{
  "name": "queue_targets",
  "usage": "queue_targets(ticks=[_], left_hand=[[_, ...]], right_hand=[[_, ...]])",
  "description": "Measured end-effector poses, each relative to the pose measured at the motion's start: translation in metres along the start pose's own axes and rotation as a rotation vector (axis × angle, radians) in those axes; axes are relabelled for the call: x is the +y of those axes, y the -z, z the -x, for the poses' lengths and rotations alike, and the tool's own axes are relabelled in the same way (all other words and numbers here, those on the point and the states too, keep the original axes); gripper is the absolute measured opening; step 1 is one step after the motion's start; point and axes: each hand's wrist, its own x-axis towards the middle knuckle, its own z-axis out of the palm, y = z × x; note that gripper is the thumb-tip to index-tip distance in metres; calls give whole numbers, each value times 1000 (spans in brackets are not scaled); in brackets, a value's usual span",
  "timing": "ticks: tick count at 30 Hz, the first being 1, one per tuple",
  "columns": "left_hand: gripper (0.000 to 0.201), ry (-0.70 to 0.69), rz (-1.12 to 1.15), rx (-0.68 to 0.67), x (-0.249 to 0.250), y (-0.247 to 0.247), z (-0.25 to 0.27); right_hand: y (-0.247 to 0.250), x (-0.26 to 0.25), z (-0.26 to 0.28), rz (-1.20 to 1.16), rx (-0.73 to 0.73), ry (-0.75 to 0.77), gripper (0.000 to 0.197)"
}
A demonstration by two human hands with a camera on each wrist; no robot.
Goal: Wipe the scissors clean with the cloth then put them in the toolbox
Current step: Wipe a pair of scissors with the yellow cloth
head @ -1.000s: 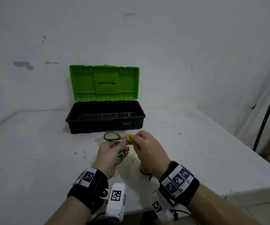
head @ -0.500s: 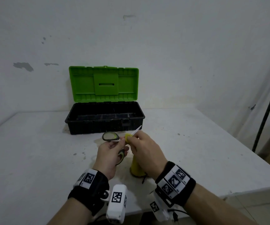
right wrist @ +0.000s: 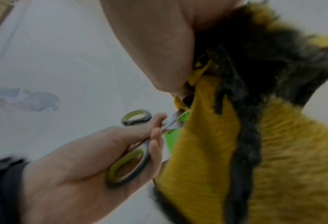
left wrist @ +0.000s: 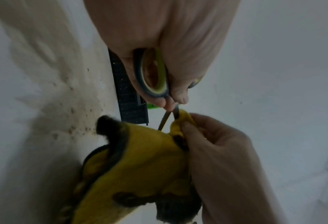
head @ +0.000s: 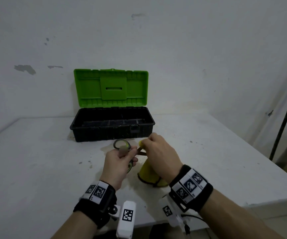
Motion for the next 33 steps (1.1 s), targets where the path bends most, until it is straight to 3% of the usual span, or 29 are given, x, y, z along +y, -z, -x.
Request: queue_targets(ticks=[3,5,7,10,12,16,20,22,25,31,33], left_hand=[[7,11,-12,-8,-2,2,3],[8,50,49,3,-2,3,3],[11,114,154,12,-1,2,1],[14,187,304,-1,0,1,-2],[14,216,334,-12,-1,0,-3],[13,243,309,-30,0,1,-2],[11,245,313,5,0,1,-3],[11,241,326,19,0,0,-4],[14,226,309,-16,-1,-1,-3],[17,225,256,31,-2,-2,1],[23,232,282,62,-1,-1,1]], right_hand=[[5,22,-14,3,-12,-157,20],[10,29,-16,-26,58,-176,19],[11,20,-9,-66,136,-102,12],[5,-4,9,-96,125,42,10],[-1,-5,12,-105,126,54,13],[2,10,-2,-110,80,-79,15],[11,23,-13,-164,152,-254,27],[12,15,-7,-165,175,-187,24],[4,-7,8,-138,91,-1,13],[1,13,-6,-117,101,-161,23],[5,8,-4,-121,126,-126,24]])
